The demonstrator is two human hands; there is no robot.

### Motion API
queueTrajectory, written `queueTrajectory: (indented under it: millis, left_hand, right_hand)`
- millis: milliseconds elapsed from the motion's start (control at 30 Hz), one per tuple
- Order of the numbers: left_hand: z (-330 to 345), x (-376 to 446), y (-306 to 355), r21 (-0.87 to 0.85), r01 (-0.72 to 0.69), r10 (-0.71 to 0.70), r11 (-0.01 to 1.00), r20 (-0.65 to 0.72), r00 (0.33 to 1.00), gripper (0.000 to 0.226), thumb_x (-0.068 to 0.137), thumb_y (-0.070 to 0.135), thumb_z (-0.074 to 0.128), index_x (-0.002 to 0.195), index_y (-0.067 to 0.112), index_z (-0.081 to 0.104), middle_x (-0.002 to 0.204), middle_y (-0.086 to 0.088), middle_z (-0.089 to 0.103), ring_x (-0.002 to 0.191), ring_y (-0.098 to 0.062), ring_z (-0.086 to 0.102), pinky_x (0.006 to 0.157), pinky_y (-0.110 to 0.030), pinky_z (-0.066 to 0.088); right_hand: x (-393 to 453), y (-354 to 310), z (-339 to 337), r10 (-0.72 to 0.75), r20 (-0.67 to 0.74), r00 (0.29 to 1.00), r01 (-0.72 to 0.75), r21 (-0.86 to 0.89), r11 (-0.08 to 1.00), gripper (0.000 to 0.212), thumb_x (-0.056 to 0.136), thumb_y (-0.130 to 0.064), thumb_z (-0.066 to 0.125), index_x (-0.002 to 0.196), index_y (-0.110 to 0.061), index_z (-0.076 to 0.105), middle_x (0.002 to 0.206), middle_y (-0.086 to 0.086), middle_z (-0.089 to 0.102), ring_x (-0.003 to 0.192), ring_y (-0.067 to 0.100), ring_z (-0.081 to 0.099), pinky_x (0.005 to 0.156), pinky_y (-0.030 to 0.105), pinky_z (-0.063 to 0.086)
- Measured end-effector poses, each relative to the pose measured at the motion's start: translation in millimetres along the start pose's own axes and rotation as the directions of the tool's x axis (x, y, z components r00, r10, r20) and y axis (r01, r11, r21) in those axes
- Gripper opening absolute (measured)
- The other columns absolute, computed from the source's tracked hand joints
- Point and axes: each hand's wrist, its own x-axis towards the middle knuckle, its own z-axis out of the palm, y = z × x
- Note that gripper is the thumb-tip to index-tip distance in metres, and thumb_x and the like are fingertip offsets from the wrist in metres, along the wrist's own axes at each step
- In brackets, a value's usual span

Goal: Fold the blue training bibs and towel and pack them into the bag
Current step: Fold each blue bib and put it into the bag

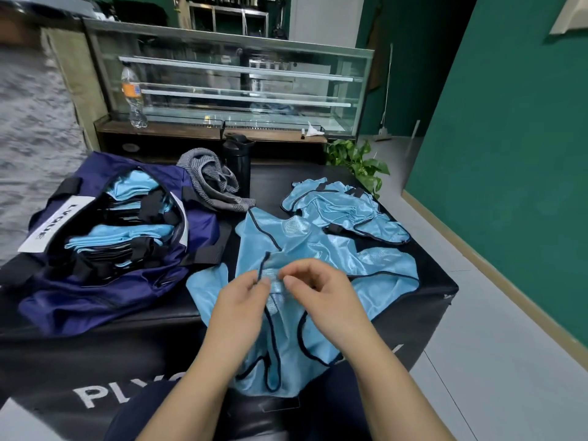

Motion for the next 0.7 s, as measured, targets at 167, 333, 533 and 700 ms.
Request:
queueTrajectory:
  millis: [167,333,533,700]
  left_hand:
    - [-2.8,-6.8,19.9,-0.485,0.176,-0.158,0.856,0.077,0.984,0.027,0.101,0.012,0.039,0.1,0.004,0.065,0.095,-0.013,0.074,0.087,-0.023,0.071,0.081,-0.041,0.052]
    - [-5.0,-10.2,27.3,-0.52,0.143,-0.097,0.842,0.114,0.989,0.03,0.103,0.014,0.035,0.112,0.008,0.063,0.105,-0.011,0.072,0.099,-0.022,0.069,0.083,-0.034,0.055]
    - [-16.7,-6.4,20.7,-0.107,-0.047,0.043,0.993,-0.041,0.998,0.017,0.1,0.022,0.045,0.102,0.022,0.061,0.084,0.002,0.073,0.076,-0.008,0.068,0.072,-0.026,0.051]
    - [-22.3,-3.6,16.0,-0.112,-0.104,0.1,0.988,-0.042,0.994,0.021,0.092,0.032,0.056,0.102,0.041,0.04,0.08,-0.002,0.072,0.07,-0.02,0.065,0.076,-0.044,0.049]
  right_hand:
    - [-5.5,2.8,-12.1,0.125,-0.02,0.992,-0.126,-0.092,0.988,0.012,0.091,-0.028,0.062,0.1,-0.034,0.058,0.084,-0.009,0.057,0.071,0.002,0.051,0.066,0.01,0.041]
    - [-11.9,-3.8,-14.2,0.1,0.053,0.994,-0.105,0.102,0.989,0.044,0.094,-0.018,0.059,0.127,-0.041,0.043,0.065,-0.014,0.056,0.061,0.002,0.048,0.062,0.009,0.039]
    - [-14.7,-8.9,-20.2,0.017,0.11,0.994,-0.004,-0.114,0.993,0.04,0.085,-0.013,0.069,0.103,-0.048,0.063,0.098,0.024,0.055,0.077,0.026,0.051,0.076,0.036,0.047]
    - [-16.5,-8.8,-21.7,0.004,0.109,0.994,0.019,-0.212,0.977,0.026,0.089,-0.013,0.065,0.094,-0.039,0.063,0.073,0.006,0.052,0.064,0.009,0.046,0.063,0.023,0.041]
